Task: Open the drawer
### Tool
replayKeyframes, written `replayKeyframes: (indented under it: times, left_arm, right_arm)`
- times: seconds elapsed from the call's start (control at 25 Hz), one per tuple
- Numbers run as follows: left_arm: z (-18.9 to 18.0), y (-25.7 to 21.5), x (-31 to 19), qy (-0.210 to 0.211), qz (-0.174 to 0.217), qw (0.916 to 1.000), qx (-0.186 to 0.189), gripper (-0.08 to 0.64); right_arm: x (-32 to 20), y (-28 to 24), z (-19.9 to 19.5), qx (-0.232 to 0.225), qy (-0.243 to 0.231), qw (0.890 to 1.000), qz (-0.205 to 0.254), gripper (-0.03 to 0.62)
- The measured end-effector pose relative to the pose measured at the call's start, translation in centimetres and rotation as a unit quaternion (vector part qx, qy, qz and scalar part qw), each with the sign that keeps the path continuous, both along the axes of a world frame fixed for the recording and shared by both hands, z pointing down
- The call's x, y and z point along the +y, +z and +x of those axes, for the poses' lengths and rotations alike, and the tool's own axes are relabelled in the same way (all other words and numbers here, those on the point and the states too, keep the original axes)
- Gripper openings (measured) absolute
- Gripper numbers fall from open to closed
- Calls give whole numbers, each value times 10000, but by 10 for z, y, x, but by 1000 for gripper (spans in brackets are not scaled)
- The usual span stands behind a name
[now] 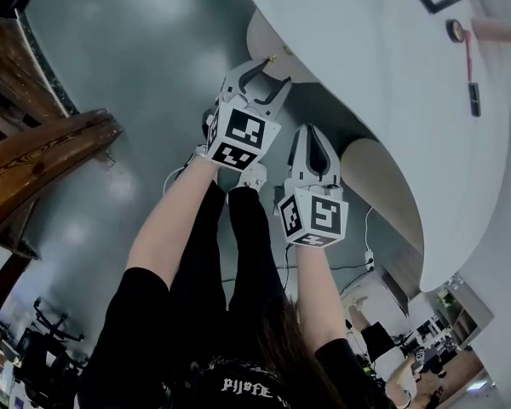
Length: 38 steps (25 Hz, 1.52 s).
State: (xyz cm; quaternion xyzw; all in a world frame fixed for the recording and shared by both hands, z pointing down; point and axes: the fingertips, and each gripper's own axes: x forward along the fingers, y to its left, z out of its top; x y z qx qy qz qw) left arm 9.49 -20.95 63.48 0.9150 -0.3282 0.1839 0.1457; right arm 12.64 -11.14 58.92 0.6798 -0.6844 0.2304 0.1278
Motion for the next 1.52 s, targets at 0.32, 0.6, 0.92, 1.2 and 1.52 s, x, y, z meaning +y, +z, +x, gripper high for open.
replayKeyframes:
  times: [0.32, 0.6, 0.92, 1.2, 1.52]
  left_arm:
    - [11, 14, -22, 9, 18, 9999, -169, 189]
    - [26, 24, -32, 189, 134, 9990, -377, 187]
    - [28, 26, -45, 66, 75, 9996, -255, 187]
    - [30, 23, -51, 279, 292, 9987, -318, 187]
    - [33, 20, -57, 437, 426, 9978, -247, 161]
  right_arm:
    - [-1, 16, 4, -26, -214, 9997, -138, 28]
    - [-6, 20, -1, -15, -374, 9992, -156, 28]
    - [-5, 24, -3, -6, -592, 9979, -263, 28]
    - [-9, 28, -9, 38, -847, 9957, -370, 28]
    - [-16, 31, -19, -12, -1056, 9935, -427, 28]
